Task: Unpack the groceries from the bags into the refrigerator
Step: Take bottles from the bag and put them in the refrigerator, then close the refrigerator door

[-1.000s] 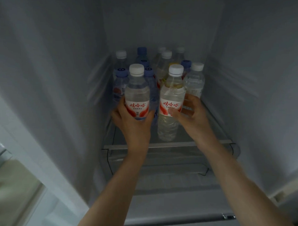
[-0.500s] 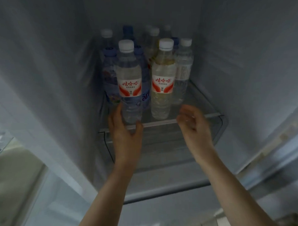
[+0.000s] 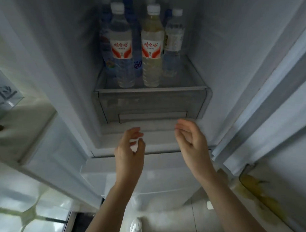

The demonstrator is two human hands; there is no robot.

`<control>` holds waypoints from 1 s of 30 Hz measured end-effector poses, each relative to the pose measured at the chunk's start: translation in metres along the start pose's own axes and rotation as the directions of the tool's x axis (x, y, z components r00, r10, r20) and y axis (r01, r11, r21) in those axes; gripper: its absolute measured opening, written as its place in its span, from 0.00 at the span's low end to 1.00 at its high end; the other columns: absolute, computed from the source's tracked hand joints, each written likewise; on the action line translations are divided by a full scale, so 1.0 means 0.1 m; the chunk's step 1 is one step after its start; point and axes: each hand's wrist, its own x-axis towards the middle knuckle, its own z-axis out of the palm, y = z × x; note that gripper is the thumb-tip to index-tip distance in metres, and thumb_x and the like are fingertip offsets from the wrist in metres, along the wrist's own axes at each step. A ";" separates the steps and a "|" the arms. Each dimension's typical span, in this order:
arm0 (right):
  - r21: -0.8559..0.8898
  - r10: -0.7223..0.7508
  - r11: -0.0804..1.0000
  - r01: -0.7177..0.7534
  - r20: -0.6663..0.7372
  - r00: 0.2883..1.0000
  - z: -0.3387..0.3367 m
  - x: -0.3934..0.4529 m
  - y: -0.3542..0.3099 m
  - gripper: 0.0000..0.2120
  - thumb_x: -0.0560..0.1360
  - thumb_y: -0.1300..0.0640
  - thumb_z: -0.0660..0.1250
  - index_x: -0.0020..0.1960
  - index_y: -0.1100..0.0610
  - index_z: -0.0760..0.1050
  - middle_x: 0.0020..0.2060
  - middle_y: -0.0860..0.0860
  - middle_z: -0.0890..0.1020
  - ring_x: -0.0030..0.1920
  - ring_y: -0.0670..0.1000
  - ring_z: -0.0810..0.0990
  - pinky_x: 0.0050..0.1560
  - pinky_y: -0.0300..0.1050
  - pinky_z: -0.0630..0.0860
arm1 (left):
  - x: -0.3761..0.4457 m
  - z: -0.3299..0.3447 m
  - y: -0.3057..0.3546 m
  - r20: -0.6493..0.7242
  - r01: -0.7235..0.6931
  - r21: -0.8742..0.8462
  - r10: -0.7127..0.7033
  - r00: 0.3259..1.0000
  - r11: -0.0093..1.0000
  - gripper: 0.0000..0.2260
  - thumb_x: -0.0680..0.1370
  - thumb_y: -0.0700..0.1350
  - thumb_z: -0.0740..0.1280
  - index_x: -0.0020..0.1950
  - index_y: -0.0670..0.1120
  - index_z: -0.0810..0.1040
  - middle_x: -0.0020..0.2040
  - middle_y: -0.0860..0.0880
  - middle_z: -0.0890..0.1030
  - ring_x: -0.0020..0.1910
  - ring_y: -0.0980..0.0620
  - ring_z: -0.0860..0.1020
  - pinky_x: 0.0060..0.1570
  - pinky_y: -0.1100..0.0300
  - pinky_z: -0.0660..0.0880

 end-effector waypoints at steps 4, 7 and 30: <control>-0.057 0.014 0.998 -0.010 0.078 0.997 -0.34 -0.46 0.08 0.14 0.78 0.58 0.65 0.63 0.57 0.73 0.55 0.49 0.80 0.54 0.37 0.78 0.52 0.25 0.71 | -0.75 0.13 0.01 -0.023 0.011 0.025 -0.011 1.000 1.000 0.15 0.77 0.34 0.65 0.55 0.52 0.77 0.45 0.56 0.82 0.46 0.59 0.80 0.49 0.59 0.78; -0.097 0.022 0.995 -0.013 0.091 0.996 -0.56 -0.76 0.11 0.14 0.78 0.57 0.65 0.63 0.57 0.73 0.56 0.47 0.79 0.54 0.34 0.76 0.53 0.24 0.70 | -1.22 0.21 0.04 0.009 0.048 0.020 -0.048 0.999 0.999 0.16 0.76 0.32 0.65 0.54 0.53 0.77 0.44 0.56 0.82 0.47 0.58 0.80 0.50 0.58 0.78; -0.090 0.130 0.983 -0.159 -0.270 0.954 -1.51 -2.62 -0.04 0.13 0.78 0.58 0.65 0.62 0.57 0.73 0.55 0.50 0.80 0.55 0.36 0.77 0.52 0.27 0.71 | -2.80 0.11 0.31 0.453 -0.100 0.036 0.073 0.889 0.994 0.11 0.77 0.36 0.65 0.55 0.49 0.78 0.43 0.56 0.82 0.47 0.57 0.80 0.51 0.56 0.78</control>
